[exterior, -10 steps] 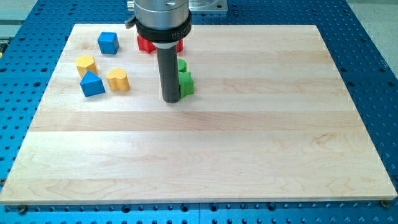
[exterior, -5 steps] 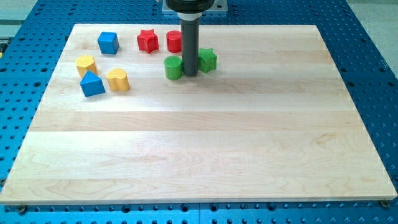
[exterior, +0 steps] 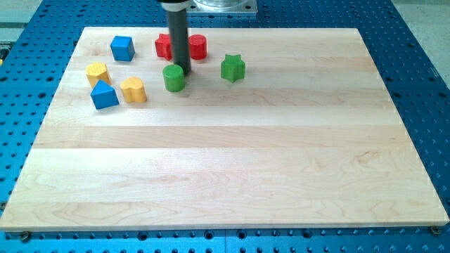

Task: Push the green blocks to the top right of the heart

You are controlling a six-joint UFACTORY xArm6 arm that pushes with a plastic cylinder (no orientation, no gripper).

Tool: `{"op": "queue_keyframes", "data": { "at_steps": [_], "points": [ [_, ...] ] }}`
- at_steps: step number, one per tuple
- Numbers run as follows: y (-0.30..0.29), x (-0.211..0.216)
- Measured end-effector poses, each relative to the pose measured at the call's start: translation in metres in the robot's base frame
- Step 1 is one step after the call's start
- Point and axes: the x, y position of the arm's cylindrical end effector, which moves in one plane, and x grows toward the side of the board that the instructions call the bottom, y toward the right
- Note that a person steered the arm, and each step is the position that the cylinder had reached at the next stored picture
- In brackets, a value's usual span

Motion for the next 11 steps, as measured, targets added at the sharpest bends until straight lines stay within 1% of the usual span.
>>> {"op": "queue_keyframes", "data": {
  "at_steps": [1, 2, 3, 4, 5, 6, 7, 8, 9, 10, 11],
  "points": [
    [-0.003, 0.028],
    [-0.005, 0.014],
    [-0.046, 0.021],
    [-0.05, 0.051],
    [-0.05, 0.054],
    [-0.045, 0.032],
    [-0.009, 0.019],
    [0.051, -0.021],
    [0.124, -0.032],
    [0.182, -0.032],
    [0.171, -0.026]
  ]
}}
